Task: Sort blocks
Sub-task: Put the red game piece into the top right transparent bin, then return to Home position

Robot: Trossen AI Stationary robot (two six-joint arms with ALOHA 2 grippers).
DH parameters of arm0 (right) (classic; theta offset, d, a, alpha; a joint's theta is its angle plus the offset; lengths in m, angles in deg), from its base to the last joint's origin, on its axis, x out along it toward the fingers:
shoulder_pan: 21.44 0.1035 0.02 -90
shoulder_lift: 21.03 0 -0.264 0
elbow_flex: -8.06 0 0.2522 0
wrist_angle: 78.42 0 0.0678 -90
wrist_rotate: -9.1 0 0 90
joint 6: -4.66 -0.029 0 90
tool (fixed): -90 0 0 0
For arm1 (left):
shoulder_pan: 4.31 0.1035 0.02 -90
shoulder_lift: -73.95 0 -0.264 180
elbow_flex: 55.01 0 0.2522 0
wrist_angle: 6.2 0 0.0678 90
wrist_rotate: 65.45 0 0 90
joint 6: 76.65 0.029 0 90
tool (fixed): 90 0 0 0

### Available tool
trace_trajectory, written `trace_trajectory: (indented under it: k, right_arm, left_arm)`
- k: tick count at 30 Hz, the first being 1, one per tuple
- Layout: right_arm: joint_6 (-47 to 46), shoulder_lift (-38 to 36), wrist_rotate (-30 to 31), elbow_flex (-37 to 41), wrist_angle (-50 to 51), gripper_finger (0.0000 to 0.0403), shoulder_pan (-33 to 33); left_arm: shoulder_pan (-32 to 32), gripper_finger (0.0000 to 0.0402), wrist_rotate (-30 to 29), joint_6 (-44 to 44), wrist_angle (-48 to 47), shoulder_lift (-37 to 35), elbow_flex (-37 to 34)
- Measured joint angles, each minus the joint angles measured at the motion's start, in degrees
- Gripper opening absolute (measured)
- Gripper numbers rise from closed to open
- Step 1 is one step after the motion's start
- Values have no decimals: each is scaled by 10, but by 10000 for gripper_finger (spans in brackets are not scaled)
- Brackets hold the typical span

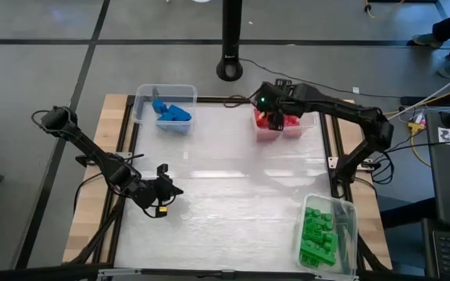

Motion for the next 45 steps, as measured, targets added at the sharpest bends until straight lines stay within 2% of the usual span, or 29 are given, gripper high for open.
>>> trace_trajectory:
  k: [8, 13, 15, 20, 26, 29, 31, 33, 38, 45]
  right_arm:
    - [1, 0, -6, 0, -16, 336, -24]
    - [4, 0, -7, 0, -19, 387, -23]
    - [13, 0, -15, 0, -17, 394, -23]
    - [14, -7, -67, -27, 31, 360, -10]
    - [-7, -73, -85, -28, -1, 339, 77]
    - [16, -106, -130, 13, -58, 337, 118]
    - [26, -133, -175, 61, -133, 337, 136]
    - [47, -161, -222, 126, -221, 337, 148]
    - [67, -231, -294, 293, -404, 337, 133]
    - [76, -325, -317, 481, -628, 337, 132]
  left_arm:
    - [0, 4, 0, 0, 0, 0, 0]
    - [0, 4, 0, 0, 0, 0, 0]
    - [0, 4, 0, 1, 0, 0, 0]
    - [1, 4, 0, 28, 11, 0, 0]
    - [20, 3, 9, 135, 90, 0, -1]
    - [59, 1, 70, 207, 152, 0, -13]
    - [93, 1, 130, 248, 185, 0, -21]
    - [131, 1, 163, 271, 202, 0, -29]
    - [207, 1, 170, 290, 243, -5, -54]
    - [257, 1, 172, 305, 338, -26, -110]
